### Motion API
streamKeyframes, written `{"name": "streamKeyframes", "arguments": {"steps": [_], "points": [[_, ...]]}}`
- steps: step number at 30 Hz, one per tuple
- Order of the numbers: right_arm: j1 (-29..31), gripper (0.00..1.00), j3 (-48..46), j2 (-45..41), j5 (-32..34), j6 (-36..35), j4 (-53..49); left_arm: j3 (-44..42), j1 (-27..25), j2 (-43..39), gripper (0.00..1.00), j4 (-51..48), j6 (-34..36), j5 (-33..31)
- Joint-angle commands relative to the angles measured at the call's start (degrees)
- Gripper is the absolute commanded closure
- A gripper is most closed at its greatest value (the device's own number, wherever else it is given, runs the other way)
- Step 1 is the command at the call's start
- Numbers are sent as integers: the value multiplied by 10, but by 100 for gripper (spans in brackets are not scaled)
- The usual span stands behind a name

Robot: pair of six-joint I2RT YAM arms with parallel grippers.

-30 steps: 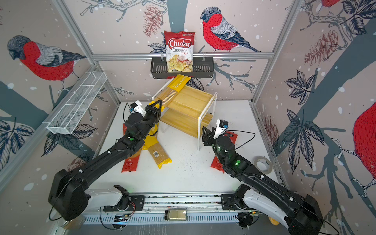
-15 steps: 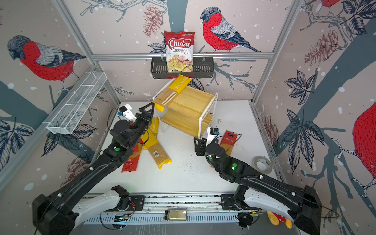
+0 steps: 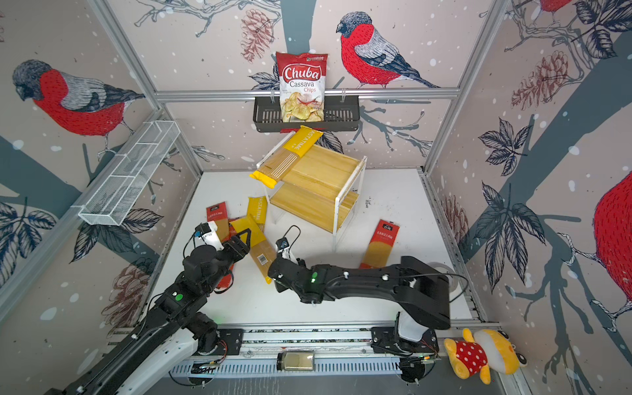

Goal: Place and organize the pasta boxes and bags onto the shelf
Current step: 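Reach the right gripper to the yellow PASTATIME pack while the left arm withdraws, then grasp the PASTATIME pack's middle with the right gripper and lift it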

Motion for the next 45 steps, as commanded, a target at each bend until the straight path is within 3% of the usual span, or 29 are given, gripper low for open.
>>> {"name": "streamKeyframes", "arguments": {"steps": [1, 8, 14, 26, 33, 37, 45], "points": [[1, 43, 56, 57, 9, -30, -25, -27, 10, -24, 31, -23, -15, -8], [40, 25, 202, 186, 131, -85, -98, 31, 138, -29, 26, -126, 41, -15], [38, 18, 290, 270, 188, -123, -122, 88, 236, 27, 23, -117, 75, 10], [28, 14, 432, 409, 310, -194, -198, 133, 280, 53, 22, -86, 82, 32], [14, 20, 503, 484, 362, -222, -233, 136, 281, 56, 22, -79, 72, 45], [10, 28, 499, 486, 372, -232, -226, 141, 281, 57, 23, -76, 69, 48], [12, 60, 440, 432, 396, -248, -176, 157, 282, 54, 24, -67, 52, 59]]}}
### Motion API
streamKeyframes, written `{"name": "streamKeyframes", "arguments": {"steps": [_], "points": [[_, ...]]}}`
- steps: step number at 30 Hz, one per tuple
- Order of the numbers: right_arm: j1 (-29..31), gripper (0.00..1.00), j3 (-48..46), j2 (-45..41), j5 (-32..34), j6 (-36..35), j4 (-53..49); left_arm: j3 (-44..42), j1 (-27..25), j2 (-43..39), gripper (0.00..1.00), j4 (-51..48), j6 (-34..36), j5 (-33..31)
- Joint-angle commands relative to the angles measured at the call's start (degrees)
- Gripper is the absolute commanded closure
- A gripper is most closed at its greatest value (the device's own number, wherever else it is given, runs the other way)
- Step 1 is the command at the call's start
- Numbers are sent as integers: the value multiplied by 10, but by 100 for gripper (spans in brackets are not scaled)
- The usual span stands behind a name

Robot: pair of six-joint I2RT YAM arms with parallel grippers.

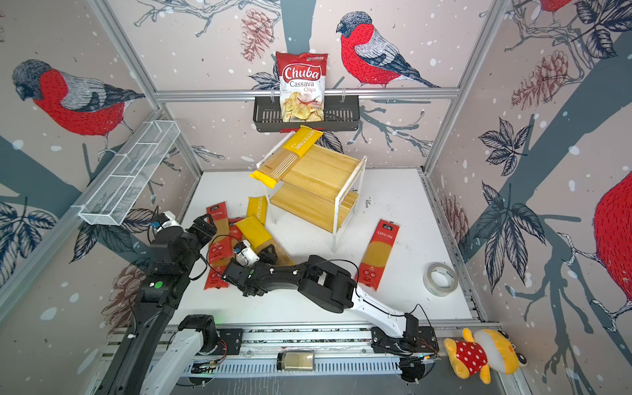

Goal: Place and organize the pasta boxes and bags onto the shelf
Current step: 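Grasp the PASTATIME pack's middle with the right gripper and lift it, then close the left gripper on the pack's upper yellow end above the right gripper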

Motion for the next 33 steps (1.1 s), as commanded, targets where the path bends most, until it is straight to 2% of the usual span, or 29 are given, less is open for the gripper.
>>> {"name": "streamKeyframes", "arguments": {"steps": [1, 5, 11, 19, 24, 29, 33], "points": [[2, 64, -22, -28, 15, -11, 9, 7, 2, -6, 24, 27, -10, 9], [2, 81, -49, -64, 24, -21, 32, 18, 1, -5, 24, 24, -9, 12], [-1, 93, -110, -146, -25, -19, 66, 52, 2, 10, 24, 21, 15, 39], [-4, 99, -237, -302, -199, -30, 136, 179, 1, 76, 25, 16, 92, 162], [-28, 100, -309, -395, -323, 1, 153, 234, 2, 106, 24, 18, 123, 227], [-56, 100, -395, -496, -399, 43, 205, 254, 1, 123, 23, 51, 147, 309], [-74, 100, -464, -583, -454, 59, 274, 221, 4, 121, 23, 100, 148, 345]]}}
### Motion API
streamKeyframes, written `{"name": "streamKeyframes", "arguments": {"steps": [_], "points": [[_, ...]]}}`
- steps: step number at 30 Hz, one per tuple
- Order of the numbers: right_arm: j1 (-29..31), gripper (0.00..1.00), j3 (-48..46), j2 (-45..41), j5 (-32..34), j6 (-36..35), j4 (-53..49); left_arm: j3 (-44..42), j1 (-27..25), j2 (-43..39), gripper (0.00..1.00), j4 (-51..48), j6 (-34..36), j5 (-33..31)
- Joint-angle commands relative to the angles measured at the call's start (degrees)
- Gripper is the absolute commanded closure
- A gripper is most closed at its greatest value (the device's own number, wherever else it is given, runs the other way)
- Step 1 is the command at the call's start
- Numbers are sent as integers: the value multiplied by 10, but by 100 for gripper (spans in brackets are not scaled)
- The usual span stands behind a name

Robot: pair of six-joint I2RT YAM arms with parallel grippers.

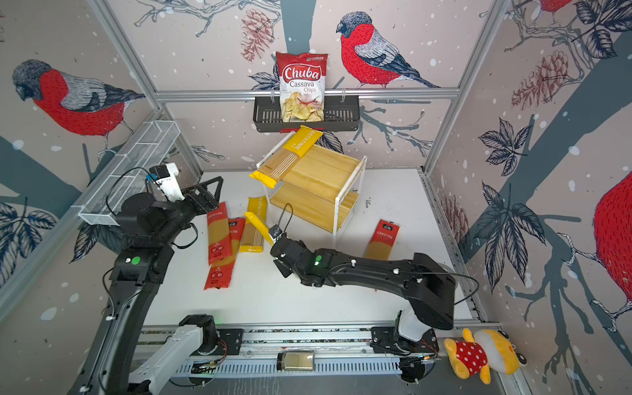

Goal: Place and organize the pasta boxes and bags onto the shelf
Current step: 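Close the left gripper on the pack's upper yellow end above the right gripper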

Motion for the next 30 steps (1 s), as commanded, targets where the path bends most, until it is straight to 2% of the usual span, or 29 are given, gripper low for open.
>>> {"name": "streamKeyframes", "arguments": {"steps": [1, 5, 8, 17, 21, 24, 30], "points": [[-14, 100, -46, -65, -65, 32, 151, -31, 2, -6, 23, 78, 5, 71], [-44, 100, -105, -145, -135, 61, 218, -106, 2, -25, 22, 183, -51, 140], [-60, 100, -131, -187, -163, 81, 244, -139, 3, -32, 21, 236, -89, 185], [-99, 100, -177, -239, -242, 122, 305, -250, 3, -38, 17, 410, -237, 276], [-111, 100, -171, -236, -274, 122, 310, -334, 2, -49, 15, 545, -340, 289], [-126, 100, -172, -233, -305, 134, 335, -376, -1, -50, 14, 625, -390, 290], [-134, 100, -155, -219, -359, 153, 365, -402, -38, -33, 12, 665, -391, 275]]}}
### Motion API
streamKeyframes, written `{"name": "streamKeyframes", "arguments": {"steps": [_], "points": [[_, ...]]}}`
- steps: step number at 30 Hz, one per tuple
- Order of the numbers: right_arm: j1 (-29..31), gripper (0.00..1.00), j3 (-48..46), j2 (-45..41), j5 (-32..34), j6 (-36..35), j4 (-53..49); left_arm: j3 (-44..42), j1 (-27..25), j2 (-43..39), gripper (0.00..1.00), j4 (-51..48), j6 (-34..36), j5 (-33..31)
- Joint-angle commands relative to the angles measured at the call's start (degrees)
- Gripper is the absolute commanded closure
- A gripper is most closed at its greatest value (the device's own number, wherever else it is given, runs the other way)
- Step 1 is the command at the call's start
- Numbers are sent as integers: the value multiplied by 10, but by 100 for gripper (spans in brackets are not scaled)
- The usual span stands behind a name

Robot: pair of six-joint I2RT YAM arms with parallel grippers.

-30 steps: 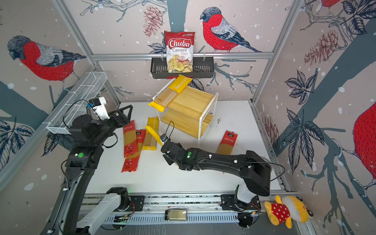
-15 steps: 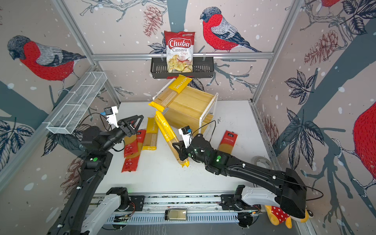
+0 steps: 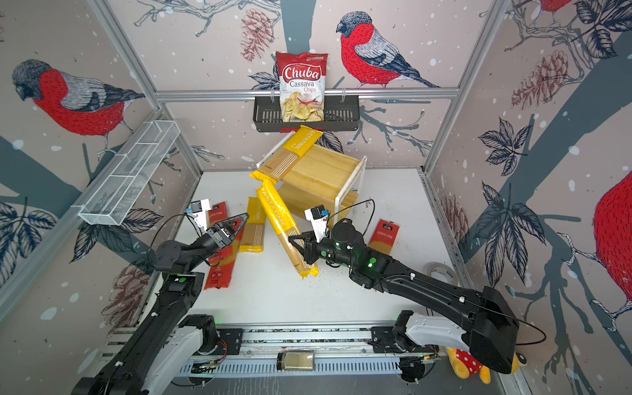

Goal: Place and organize the pasta boxes and bags onto the shelf
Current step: 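Close the left gripper on the pack's upper yellow end above the right gripper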

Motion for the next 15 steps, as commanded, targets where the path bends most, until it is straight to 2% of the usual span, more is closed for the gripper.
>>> {"name": "streamKeyframes", "arguments": {"steps": [1, 4, 8, 15], "points": [[0, 100, 18, 4, -61, 19, 125, -8, -25, 12, 13, 82, -14, -7], [-2, 100, 20, 9, -85, 35, 150, -7, -47, 28, 13, 101, -7, -18], [-4, 100, 27, 14, -117, 55, 176, 5, -48, 39, 14, 112, 1, -21], [-5, 100, 27, 27, -148, 80, 214, 30, -48, 65, 20, 186, -31, -16]]}}
